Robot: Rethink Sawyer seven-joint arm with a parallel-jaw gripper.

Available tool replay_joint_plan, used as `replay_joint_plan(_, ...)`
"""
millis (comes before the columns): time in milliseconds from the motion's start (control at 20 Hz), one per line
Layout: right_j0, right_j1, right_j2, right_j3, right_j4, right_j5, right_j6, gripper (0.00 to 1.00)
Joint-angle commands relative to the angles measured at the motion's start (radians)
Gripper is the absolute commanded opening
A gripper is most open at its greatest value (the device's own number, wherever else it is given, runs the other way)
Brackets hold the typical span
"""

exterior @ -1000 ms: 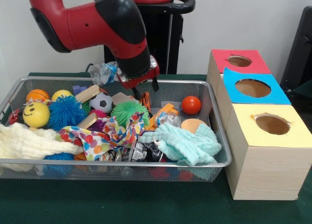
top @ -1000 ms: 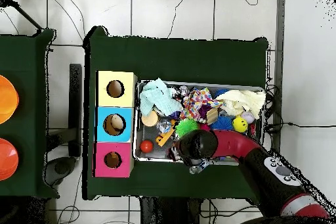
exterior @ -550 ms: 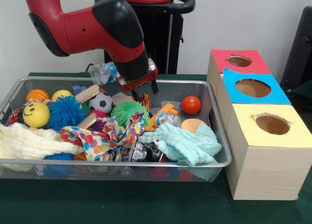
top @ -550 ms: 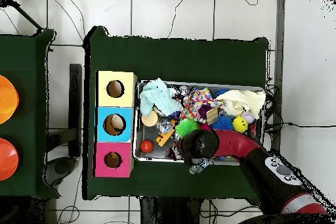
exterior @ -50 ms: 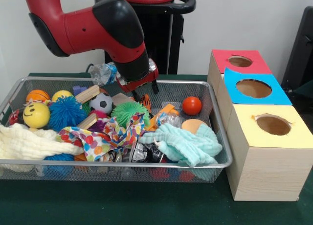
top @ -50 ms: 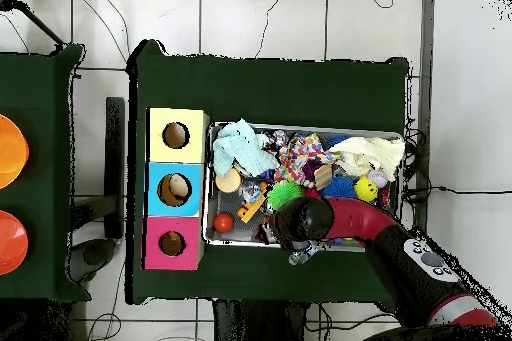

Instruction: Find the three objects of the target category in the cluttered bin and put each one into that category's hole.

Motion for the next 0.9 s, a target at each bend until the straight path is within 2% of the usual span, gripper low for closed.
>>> replay_joint_plan(50,0.012,-0.046,-0.043,-0.069,-0.119,-0.108,0.006,1.0)
replay_joint_plan(150,0.009,-0.048,-0.037,-0.071,-0.115,-0.096,-0.003,1.0)
replay_joint_plan(600,-0.022,0.033,-0.012,-0.138,-0.098,-0.046,-0.068,1.0)
replay_joint_plan(900,-0.042,0.057,-0.008,-0.153,-0.097,-0.044,-0.088,1.0)
